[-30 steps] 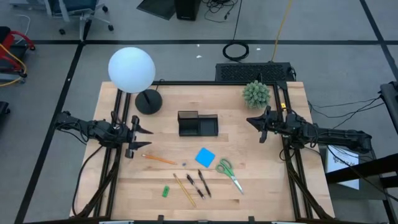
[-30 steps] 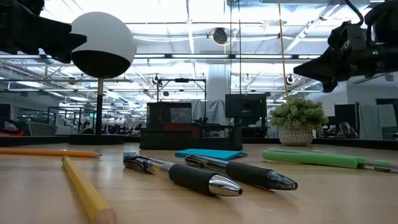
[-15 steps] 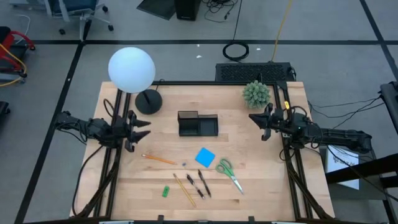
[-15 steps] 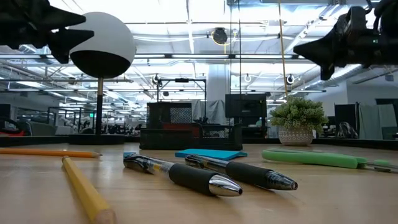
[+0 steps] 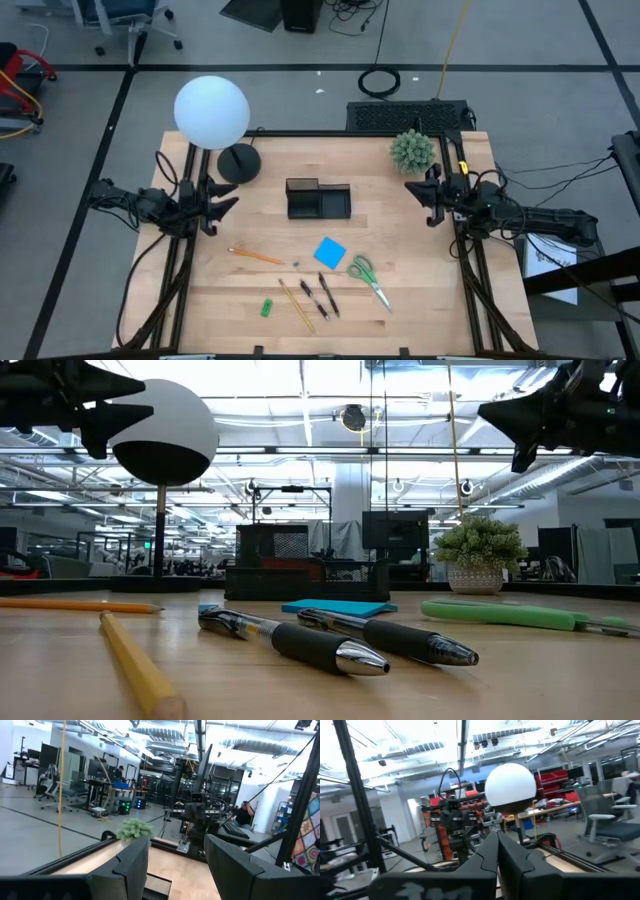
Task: Pick and place office supplies into organizer
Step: Put the green scissors into the black desk organizer
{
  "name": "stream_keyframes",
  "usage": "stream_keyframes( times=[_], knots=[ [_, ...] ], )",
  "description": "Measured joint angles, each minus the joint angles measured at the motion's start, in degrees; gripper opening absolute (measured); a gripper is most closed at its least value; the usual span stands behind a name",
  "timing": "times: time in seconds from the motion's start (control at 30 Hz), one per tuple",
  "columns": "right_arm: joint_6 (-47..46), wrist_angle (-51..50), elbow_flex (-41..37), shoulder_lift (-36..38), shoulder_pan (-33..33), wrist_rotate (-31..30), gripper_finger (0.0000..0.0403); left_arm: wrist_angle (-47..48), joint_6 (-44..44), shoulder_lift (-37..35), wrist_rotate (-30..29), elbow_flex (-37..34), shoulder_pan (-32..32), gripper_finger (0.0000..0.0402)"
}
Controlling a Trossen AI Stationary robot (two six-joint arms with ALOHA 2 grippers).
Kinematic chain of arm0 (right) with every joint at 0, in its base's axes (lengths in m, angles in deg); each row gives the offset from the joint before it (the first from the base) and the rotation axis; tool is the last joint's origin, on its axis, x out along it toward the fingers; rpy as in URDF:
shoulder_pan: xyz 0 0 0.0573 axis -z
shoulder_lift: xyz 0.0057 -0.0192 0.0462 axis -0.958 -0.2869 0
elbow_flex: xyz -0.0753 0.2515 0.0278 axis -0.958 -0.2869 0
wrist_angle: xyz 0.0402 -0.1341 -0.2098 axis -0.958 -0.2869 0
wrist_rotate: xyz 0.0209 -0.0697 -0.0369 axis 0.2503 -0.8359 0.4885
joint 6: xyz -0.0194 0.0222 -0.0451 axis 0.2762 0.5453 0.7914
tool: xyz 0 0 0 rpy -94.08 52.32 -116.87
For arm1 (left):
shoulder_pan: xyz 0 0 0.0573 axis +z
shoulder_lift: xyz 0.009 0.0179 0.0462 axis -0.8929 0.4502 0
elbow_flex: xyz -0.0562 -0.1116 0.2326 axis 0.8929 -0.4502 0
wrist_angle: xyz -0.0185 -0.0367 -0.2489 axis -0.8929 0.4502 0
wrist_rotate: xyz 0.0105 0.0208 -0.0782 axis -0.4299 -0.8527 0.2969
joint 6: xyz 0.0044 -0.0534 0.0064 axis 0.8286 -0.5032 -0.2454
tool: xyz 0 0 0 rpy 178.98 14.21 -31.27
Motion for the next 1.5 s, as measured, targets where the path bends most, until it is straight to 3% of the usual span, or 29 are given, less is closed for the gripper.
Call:
stream_keyframes(
  times=[0.3, 0.5, 0.73, 1.0, 1.13, 1.5],
  knots=[
    [-1.6, 0.8, 1.9, -0.1, 0.0, 1.9, 0.0, -2.9, -2.8, 0.0, 4.2, 0.8, 0.0, 0.0195],
    [0.2, -5.5, 10.7, -0.7, 0.0, 6.4, 0.0, 4.4, -1.1, 3.8, 4.6, 10.1, 0.0, 0.0195],
    [3.7, -14.8, 20.9, -4.1, 0.0, 8.9, 0.0, 17.3, 0.0, 17.3, 4.6, 29.1, 0.0, 0.0195],
    [4.5, -22.8, 31.7, -10.4, 0.0, 14.5, 0.0, 21.9, 5.0, 34.0, 9.3, 47.6, 0.0, 0.0195],
    [4.7, -27.9, 36.6, -14.1, -0.3, 19.2, 0.0, 26.1, 4.5, 40.5, 11.9, 53.6, 0.0, 0.0195],
    [12.0, -40.6, 51.1, -24.8, -9.2, 18.9, 0.0, 35.4, 3.6, 50.9, 13.3, 62.1, -2.5, 0.0195]
  ],
)
